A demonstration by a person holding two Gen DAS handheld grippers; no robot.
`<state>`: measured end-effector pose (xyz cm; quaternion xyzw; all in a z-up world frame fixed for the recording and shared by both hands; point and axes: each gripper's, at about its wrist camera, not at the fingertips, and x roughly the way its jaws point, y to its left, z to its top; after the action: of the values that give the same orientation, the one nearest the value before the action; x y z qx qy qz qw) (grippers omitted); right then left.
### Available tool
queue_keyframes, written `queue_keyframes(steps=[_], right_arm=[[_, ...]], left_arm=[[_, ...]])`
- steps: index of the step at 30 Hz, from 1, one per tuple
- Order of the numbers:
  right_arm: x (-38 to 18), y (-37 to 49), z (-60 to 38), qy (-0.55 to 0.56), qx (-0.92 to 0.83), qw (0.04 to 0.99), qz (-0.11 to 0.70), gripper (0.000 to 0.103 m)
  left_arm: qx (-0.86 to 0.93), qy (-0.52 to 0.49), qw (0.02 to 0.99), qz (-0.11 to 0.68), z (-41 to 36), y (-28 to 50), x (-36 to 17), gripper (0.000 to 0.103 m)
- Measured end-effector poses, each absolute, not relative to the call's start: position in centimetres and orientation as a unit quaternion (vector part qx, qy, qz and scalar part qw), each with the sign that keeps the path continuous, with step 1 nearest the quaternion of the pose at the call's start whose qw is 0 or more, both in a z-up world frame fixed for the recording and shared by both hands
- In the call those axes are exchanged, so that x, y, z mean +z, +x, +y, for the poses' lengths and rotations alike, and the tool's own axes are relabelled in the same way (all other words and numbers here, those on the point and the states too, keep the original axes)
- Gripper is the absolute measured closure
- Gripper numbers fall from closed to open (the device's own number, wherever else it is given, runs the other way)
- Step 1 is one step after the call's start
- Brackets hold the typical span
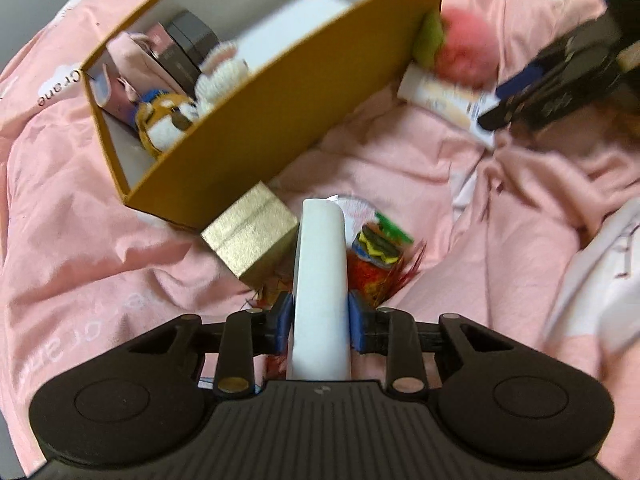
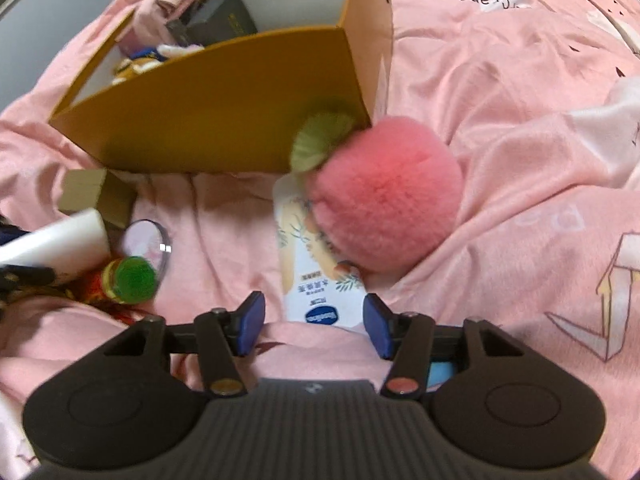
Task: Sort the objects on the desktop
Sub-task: 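Grasp the white cylinder with the left tool and lift it, then grasp the white lotion tube with the right tool while the left tool holds the cylinder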
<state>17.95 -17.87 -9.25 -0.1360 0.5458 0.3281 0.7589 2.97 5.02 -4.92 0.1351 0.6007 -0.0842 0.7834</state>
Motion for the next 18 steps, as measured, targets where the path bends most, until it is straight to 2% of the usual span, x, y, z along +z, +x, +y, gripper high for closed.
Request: queue_keyframes(steps=[8,13,16,18], right_arm=[[-9.8,18.5,-16.8,-0.169,0.335,0.754,0.539,0.046],[-11.8,20.1,-16.7,-0.156,0.338,0.739,0.562,0.046],[-11.7,20.2,-16.8,-0.146,0.344,0.735,0.566,0.05],[-11.3,19.8,-16.9,-0.149,0.348,0.736,0.562,0.06]], left_arm=[[-0.095,0.063,0.84,0.531,4.6,4.0,-2.5,0.07],[-0.107,0.02,0.856,0.506,3.7,5.9,-3.1,0.071],[-0.114,-0.006,0.856,0.503,2.8,6.9,-4.0,0.071],[-0.111,-0.017,0.858,0.501,2.4,7.3,-4.8,0.071]])
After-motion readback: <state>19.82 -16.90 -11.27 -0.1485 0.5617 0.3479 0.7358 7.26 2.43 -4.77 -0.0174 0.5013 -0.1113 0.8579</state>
